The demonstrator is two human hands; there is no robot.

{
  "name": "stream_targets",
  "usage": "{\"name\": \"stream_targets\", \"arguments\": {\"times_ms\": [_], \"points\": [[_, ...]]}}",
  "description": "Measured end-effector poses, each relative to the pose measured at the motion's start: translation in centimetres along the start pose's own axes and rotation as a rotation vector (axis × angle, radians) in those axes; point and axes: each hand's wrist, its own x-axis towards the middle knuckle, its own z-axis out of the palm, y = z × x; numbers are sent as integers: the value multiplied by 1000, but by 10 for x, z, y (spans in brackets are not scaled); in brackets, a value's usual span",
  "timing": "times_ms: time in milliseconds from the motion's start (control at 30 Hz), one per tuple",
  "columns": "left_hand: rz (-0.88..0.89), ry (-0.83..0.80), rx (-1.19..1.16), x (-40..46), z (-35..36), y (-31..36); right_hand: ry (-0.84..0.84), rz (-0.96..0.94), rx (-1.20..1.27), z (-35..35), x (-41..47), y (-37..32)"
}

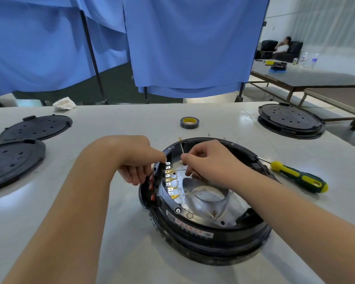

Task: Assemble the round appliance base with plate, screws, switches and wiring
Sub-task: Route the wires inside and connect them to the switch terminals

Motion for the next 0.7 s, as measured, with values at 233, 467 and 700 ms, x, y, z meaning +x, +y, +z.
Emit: {"name": "stream_targets", "arguments": {"times_ms": [233,467,700], "points": [[190,269,76,8,18,18,85,-28,113,-26,1,-7],[258,316,93,10,17,13,322,73,217,-88,20,22],[282,351,94,14,16,9,144,60,-328,-88,45,70]]}}
